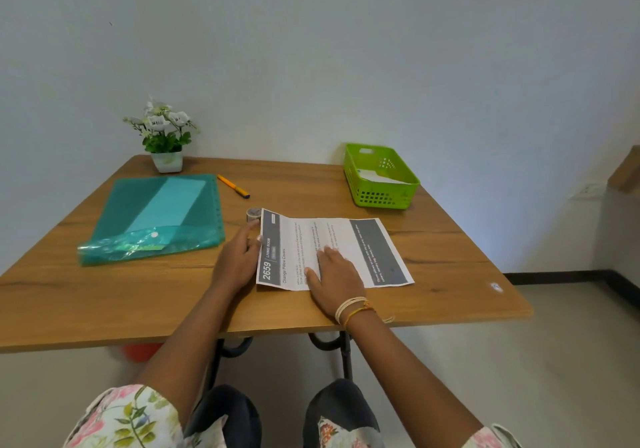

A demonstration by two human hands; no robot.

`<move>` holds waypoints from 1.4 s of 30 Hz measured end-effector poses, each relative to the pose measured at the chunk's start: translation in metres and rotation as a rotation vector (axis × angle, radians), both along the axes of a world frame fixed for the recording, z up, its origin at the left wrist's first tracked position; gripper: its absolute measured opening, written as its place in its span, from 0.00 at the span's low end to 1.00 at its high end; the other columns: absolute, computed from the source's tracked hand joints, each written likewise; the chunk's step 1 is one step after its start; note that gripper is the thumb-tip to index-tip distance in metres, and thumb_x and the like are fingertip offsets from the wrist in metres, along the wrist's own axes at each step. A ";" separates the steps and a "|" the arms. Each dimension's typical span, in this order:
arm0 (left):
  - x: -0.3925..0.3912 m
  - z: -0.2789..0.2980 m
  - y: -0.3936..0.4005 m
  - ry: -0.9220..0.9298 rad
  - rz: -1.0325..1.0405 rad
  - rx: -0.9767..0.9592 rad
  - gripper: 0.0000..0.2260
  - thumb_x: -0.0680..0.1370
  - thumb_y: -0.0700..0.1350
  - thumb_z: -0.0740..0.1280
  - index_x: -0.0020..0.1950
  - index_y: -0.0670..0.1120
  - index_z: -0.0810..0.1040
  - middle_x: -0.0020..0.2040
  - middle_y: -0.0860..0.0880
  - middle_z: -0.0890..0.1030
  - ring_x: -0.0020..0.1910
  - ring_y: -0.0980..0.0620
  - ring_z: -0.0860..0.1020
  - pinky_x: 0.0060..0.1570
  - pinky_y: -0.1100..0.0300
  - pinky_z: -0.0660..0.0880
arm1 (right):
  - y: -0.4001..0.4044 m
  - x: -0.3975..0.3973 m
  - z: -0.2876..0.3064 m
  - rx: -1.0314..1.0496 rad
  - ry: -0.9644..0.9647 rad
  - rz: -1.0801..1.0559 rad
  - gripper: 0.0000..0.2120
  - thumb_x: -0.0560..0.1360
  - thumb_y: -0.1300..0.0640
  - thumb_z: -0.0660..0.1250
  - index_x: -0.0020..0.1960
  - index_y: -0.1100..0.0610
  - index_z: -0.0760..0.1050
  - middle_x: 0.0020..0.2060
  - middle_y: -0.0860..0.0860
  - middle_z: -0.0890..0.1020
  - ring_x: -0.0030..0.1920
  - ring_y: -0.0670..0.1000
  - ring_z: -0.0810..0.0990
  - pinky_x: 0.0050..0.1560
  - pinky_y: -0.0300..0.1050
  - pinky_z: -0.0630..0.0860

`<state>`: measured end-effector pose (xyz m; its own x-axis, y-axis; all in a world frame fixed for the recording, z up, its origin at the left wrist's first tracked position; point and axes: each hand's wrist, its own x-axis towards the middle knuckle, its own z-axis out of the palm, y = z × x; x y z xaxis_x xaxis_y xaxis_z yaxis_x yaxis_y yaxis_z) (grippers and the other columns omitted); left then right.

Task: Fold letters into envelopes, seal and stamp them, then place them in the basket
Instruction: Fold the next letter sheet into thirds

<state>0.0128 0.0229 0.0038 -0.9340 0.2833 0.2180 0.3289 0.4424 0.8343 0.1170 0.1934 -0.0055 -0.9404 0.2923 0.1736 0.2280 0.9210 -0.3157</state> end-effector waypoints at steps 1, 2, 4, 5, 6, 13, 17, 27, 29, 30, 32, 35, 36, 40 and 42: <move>0.000 -0.001 -0.001 0.007 0.005 -0.004 0.16 0.83 0.47 0.57 0.71 0.52 0.68 0.44 0.49 0.82 0.40 0.53 0.79 0.38 0.54 0.74 | -0.001 -0.003 0.000 -0.012 0.003 -0.010 0.28 0.80 0.43 0.53 0.75 0.57 0.61 0.75 0.54 0.62 0.75 0.54 0.60 0.75 0.51 0.58; 0.000 0.000 -0.001 0.011 0.011 -0.003 0.17 0.83 0.47 0.57 0.71 0.52 0.68 0.47 0.49 0.82 0.43 0.53 0.79 0.41 0.52 0.76 | -0.002 -0.007 0.000 -0.022 0.004 -0.020 0.28 0.80 0.43 0.53 0.75 0.57 0.61 0.75 0.54 0.63 0.75 0.54 0.60 0.75 0.51 0.58; 0.000 0.000 -0.001 0.012 0.010 0.005 0.16 0.83 0.47 0.57 0.71 0.52 0.68 0.50 0.48 0.81 0.44 0.54 0.79 0.43 0.51 0.76 | -0.003 -0.011 0.000 -0.038 0.024 -0.035 0.28 0.80 0.42 0.53 0.74 0.57 0.62 0.74 0.54 0.64 0.74 0.54 0.61 0.74 0.50 0.59; 0.002 0.000 -0.001 0.011 0.004 0.010 0.16 0.83 0.47 0.56 0.71 0.52 0.68 0.50 0.49 0.81 0.44 0.54 0.79 0.43 0.52 0.76 | -0.003 -0.010 0.001 -0.058 0.057 -0.034 0.27 0.80 0.42 0.53 0.73 0.57 0.64 0.73 0.54 0.66 0.73 0.54 0.63 0.73 0.50 0.61; 0.003 0.000 -0.001 0.006 -0.003 0.017 0.16 0.83 0.47 0.56 0.72 0.53 0.67 0.51 0.49 0.81 0.44 0.54 0.80 0.42 0.52 0.77 | -0.004 -0.009 0.002 -0.093 0.112 -0.024 0.26 0.79 0.41 0.54 0.71 0.56 0.65 0.71 0.53 0.69 0.71 0.53 0.67 0.71 0.49 0.64; 0.011 0.000 0.013 -0.042 0.001 0.176 0.19 0.82 0.48 0.59 0.74 0.54 0.64 0.36 0.55 0.79 0.36 0.53 0.78 0.40 0.52 0.76 | -0.017 0.008 0.013 -0.153 0.228 0.257 0.36 0.71 0.35 0.65 0.73 0.52 0.61 0.67 0.49 0.71 0.64 0.48 0.72 0.61 0.45 0.74; 0.020 -0.005 0.030 -0.105 -0.032 0.262 0.19 0.81 0.50 0.62 0.72 0.58 0.66 0.44 0.55 0.84 0.45 0.55 0.82 0.47 0.50 0.79 | -0.017 0.006 0.012 -0.194 0.243 0.185 0.35 0.71 0.38 0.67 0.72 0.51 0.61 0.66 0.49 0.73 0.60 0.48 0.76 0.55 0.44 0.78; 0.028 -0.005 0.038 0.051 -0.071 -0.128 0.10 0.77 0.51 0.66 0.58 0.57 0.80 0.55 0.57 0.82 0.53 0.59 0.77 0.58 0.51 0.76 | -0.006 0.004 0.014 -0.499 0.411 -0.150 0.22 0.77 0.59 0.64 0.69 0.51 0.65 0.61 0.54 0.77 0.59 0.54 0.78 0.55 0.44 0.79; 0.029 -0.002 0.037 0.062 -0.045 -0.126 0.12 0.79 0.49 0.65 0.61 0.55 0.79 0.56 0.56 0.81 0.53 0.58 0.76 0.58 0.51 0.75 | -0.001 0.002 0.016 -0.620 0.425 -0.195 0.19 0.77 0.62 0.64 0.67 0.53 0.70 0.61 0.54 0.78 0.60 0.53 0.77 0.53 0.40 0.76; 0.029 -0.001 0.037 0.064 -0.038 -0.129 0.12 0.79 0.49 0.64 0.62 0.55 0.79 0.56 0.56 0.81 0.53 0.58 0.76 0.60 0.49 0.74 | 0.001 0.002 0.016 -0.664 0.428 -0.210 0.19 0.77 0.63 0.64 0.67 0.54 0.71 0.62 0.54 0.77 0.61 0.52 0.76 0.53 0.38 0.75; 0.030 0.001 0.037 0.060 -0.028 -0.159 0.14 0.80 0.50 0.63 0.65 0.54 0.76 0.53 0.56 0.81 0.52 0.57 0.76 0.62 0.47 0.72 | 0.002 0.002 0.015 -0.733 0.444 -0.220 0.18 0.77 0.64 0.64 0.66 0.55 0.73 0.64 0.53 0.77 0.62 0.51 0.76 0.55 0.38 0.76; 0.031 0.000 0.037 0.033 -0.020 -0.145 0.17 0.81 0.52 0.61 0.69 0.55 0.72 0.53 0.55 0.82 0.54 0.54 0.78 0.62 0.44 0.72 | 0.004 0.003 0.013 -0.840 0.477 -0.217 0.18 0.77 0.65 0.63 0.65 0.54 0.75 0.64 0.51 0.77 0.61 0.49 0.75 0.54 0.45 0.80; 0.031 0.000 0.037 0.021 -0.023 -0.135 0.18 0.81 0.53 0.60 0.71 0.55 0.70 0.54 0.53 0.82 0.55 0.53 0.78 0.62 0.44 0.72 | 0.004 0.004 0.013 -0.869 0.476 -0.212 0.18 0.77 0.65 0.62 0.65 0.53 0.75 0.64 0.50 0.77 0.59 0.47 0.75 0.52 0.44 0.81; 0.031 0.003 0.037 -0.002 -0.028 -0.100 0.17 0.79 0.52 0.64 0.69 0.55 0.73 0.51 0.55 0.82 0.49 0.56 0.78 0.54 0.49 0.77 | 0.002 0.004 0.013 -0.794 0.440 -0.169 0.17 0.77 0.62 0.65 0.66 0.56 0.74 0.64 0.51 0.77 0.61 0.49 0.76 0.55 0.45 0.80; 0.031 0.003 0.037 -0.004 -0.023 -0.070 0.13 0.78 0.48 0.66 0.62 0.53 0.78 0.54 0.54 0.82 0.51 0.58 0.78 0.51 0.55 0.78 | -0.002 0.007 0.010 -0.590 0.445 -0.123 0.16 0.77 0.58 0.65 0.64 0.57 0.75 0.64 0.52 0.76 0.64 0.51 0.75 0.61 0.48 0.77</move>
